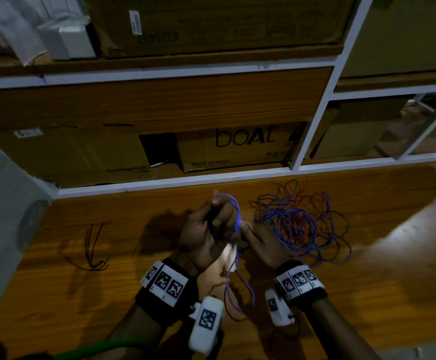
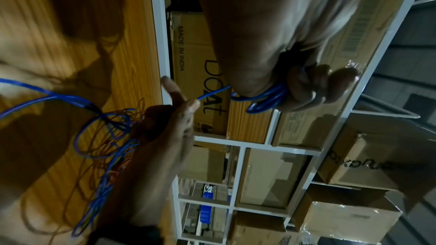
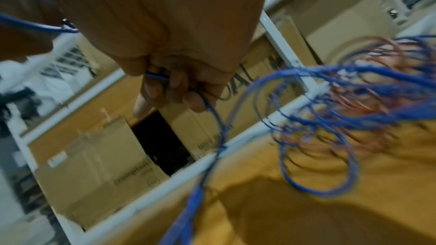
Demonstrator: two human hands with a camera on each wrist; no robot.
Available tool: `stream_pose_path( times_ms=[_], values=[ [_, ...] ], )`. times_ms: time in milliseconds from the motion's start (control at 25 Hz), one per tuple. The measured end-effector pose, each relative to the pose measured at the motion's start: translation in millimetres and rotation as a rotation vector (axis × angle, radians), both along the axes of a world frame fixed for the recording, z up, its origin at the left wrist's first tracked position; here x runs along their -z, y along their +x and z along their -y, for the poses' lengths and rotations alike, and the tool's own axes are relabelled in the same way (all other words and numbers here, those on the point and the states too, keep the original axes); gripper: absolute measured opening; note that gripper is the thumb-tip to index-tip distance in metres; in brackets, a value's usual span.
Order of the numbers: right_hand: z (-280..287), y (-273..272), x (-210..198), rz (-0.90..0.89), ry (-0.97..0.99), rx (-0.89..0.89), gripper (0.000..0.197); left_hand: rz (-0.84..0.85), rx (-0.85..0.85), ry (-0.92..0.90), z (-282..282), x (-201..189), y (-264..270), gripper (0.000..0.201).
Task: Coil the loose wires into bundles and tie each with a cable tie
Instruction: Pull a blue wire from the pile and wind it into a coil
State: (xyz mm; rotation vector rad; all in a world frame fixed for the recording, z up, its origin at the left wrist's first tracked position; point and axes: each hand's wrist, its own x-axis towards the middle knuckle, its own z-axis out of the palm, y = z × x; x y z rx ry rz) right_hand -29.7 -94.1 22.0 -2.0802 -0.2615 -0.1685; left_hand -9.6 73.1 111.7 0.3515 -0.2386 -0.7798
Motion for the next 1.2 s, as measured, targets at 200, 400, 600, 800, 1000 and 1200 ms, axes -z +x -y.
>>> stream_pose_path(
  times_ms=[200, 400, 600, 800, 1000, 1200],
  values=[
    [0.3, -18.3, 22.5, -0.133, 0.106, 0.005, 0.035, 0.007, -0.271, 0.106, -3.2, 3.5, 22.5, 0.016],
    [6.0, -27.6, 30.2, -0.157, 0.085, -0.017, 0.033, 0.048, -0.418, 0.277, -2.3, 14.0, 25.4, 0.026],
    [11.7, -35.4, 25.5, -0.15, -0.134, -0.117, 0.026, -0.021, -0.612, 0.408, -3.0, 27.1, 39.4, 0.049],
    [4.1, -37.9, 13.4, -0.09, -0.271, -0.157, 0.02, 0.49, -0.765, 0.906, -1.6, 39.0, 43.6, 0.066],
    [10.4, -49.1, 6.8, 0.005, -0.414, -0.181, 0.024, 0.719, -0.723, 1.236, -5.2, 31.2, 25.7, 0.067],
    [28.6, -43.6, -14.8, 0.08, -0.554, -0.161, 0.047, 0.694, -0.295, 1.649, -15.8, 46.1, 11.1, 0.035]
  ],
)
